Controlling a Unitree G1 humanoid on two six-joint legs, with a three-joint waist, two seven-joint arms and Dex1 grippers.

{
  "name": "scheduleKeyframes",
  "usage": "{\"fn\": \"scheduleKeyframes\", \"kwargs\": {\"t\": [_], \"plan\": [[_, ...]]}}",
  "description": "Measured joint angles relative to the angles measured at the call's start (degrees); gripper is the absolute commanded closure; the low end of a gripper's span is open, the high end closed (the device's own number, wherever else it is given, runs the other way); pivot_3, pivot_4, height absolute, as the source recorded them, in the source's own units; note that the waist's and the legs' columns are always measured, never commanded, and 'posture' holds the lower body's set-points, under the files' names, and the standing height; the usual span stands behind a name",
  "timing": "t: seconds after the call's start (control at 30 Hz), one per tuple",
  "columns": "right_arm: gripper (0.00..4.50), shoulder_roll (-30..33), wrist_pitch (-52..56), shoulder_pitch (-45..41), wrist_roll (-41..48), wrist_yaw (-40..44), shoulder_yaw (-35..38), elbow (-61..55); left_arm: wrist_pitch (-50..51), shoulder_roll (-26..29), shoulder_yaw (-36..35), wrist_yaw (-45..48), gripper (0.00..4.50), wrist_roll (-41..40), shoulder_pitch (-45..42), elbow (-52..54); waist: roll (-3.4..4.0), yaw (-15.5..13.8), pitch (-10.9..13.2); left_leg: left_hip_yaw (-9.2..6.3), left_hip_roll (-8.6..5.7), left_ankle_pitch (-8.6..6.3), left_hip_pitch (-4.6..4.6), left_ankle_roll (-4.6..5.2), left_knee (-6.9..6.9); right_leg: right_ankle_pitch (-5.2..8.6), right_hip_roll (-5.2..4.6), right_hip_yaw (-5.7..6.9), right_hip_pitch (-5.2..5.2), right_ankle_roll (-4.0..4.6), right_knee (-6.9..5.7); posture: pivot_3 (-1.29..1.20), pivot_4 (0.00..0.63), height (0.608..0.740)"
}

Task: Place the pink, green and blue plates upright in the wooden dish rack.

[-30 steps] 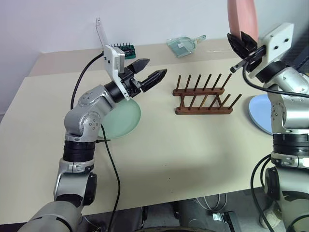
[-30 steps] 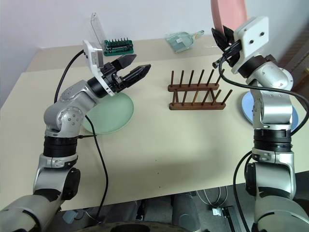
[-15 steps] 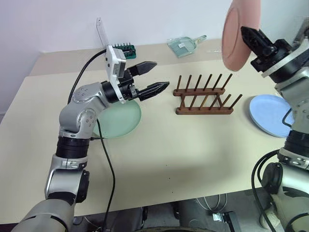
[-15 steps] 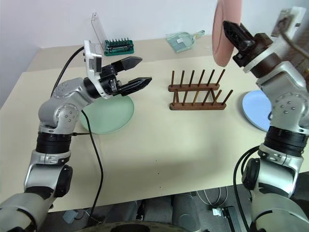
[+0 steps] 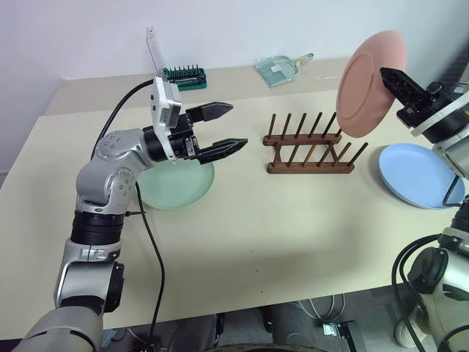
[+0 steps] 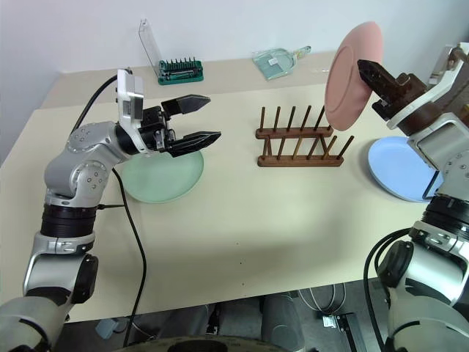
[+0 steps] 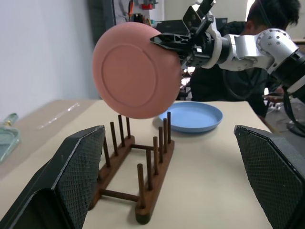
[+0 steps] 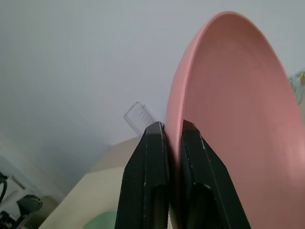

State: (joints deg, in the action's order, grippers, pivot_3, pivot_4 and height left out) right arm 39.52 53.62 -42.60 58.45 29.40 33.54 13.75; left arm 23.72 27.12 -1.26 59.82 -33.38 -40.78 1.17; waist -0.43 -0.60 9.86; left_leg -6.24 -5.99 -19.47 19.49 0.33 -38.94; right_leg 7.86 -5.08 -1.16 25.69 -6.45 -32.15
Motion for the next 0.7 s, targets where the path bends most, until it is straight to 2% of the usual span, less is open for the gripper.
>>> {"fn": "scheduleKeyframes", "kwargs": {"t": [0.43, 0.57, 0.7], "plan": [[4.5, 0.1, 0.9, 2.1, -0.8, 2.1, 1.2, 4.1, -0.2, 0.4, 0.0, 0.0, 0.04, 0.1, 0.3, 0.0, 0.01, 0.1, 0.0, 0.01, 0.0, 0.0, 0.0, 0.0, 0.0, 0.0, 0.01, 0.0, 0.0, -0.01, 0.0, 0.0, 0.15, 0.74], [2.95, 0.2, 0.8, 4.4, -0.9, 5.1, 1.2, 4.5, -0.2, 1.0, 0.0, 0.0, 0.0, 0.2, 0.4, 0.0, 0.02, 0.0, 0.0, 0.01, 0.0, 0.0, 0.0, 0.0, -0.01, 0.0, 0.0, 0.0, 0.0, -0.01, -0.01, 0.0, 0.15, 0.74], [0.92, 0.2, 0.7, 5.0, -1.0, 6.3, 1.1, 5.0, -0.2, 1.0, 0.0, 0.0, 0.0, 0.2, 0.3, 0.0, 0.02, 0.0, 0.0, 0.01, 0.0, 0.0, -0.01, 0.0, -0.02, 0.0, 0.0, 0.0, 0.0, -0.01, -0.02, 0.0, 0.15, 0.74]]}}
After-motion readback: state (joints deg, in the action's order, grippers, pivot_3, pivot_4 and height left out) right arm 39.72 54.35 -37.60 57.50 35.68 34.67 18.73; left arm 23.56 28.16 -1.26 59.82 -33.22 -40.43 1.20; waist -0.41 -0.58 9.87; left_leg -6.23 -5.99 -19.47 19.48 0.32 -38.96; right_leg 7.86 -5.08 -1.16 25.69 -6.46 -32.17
